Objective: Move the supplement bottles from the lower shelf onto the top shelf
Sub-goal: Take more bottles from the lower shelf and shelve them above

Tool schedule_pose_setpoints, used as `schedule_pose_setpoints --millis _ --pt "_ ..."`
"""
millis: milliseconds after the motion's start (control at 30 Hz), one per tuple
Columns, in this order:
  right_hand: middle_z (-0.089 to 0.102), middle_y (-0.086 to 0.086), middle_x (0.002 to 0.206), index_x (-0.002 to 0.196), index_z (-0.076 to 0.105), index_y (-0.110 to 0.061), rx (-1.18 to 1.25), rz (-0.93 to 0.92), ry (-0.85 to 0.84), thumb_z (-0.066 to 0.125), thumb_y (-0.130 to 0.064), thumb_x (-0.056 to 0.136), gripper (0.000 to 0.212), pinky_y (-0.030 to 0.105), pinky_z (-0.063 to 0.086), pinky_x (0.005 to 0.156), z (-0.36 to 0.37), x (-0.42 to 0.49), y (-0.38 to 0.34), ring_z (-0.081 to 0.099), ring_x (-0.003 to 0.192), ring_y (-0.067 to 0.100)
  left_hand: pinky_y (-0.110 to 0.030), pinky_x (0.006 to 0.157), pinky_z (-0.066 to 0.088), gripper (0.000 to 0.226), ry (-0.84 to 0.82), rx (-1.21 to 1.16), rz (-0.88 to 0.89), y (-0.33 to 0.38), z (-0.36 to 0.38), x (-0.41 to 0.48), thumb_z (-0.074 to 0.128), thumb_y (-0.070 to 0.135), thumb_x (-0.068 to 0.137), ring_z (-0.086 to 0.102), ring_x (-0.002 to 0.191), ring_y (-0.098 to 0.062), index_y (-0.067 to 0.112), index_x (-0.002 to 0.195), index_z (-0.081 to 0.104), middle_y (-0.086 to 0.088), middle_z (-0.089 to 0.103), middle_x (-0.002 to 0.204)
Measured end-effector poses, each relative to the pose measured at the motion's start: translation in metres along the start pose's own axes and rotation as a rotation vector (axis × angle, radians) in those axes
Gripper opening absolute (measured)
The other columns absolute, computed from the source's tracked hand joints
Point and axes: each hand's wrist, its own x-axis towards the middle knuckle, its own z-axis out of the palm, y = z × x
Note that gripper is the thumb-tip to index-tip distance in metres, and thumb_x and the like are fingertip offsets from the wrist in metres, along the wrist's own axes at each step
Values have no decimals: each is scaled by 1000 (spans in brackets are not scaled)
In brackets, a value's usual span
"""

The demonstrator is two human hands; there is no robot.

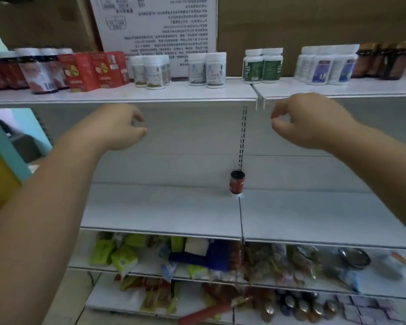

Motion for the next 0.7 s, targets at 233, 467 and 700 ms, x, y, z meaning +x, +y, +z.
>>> schedule_pose_setpoints --millis 233,467,700 --pt "62 7 115 120 62 -22 -28 31 -111 45 -37 94 34 37 46 78 60 -93 48 57 104 31 -38 100 44 45 -204 -78 -84 27 100 -65 59 29 97 56 123 -33 15 139 54 -12 59 137" --pt "61 10 117 125 60 -19 108 235 -201 49 -34 93 37 39 45 86 158 -117 72 55 109 32 -36 95 44 42 -287 -241 -146 32 209 -72 55 31 99 57 119 -28 17 138 54 -9 59 135" --pt "58 10 128 132 56 -17 305 402 -261 52 -29 92 41 37 46 88 273 -65 66 55 112 30 -34 92 44 40 -277 -393 -219 24 304 -7 56 29 98 58 115 -26 15 136 55 -8 62 130"
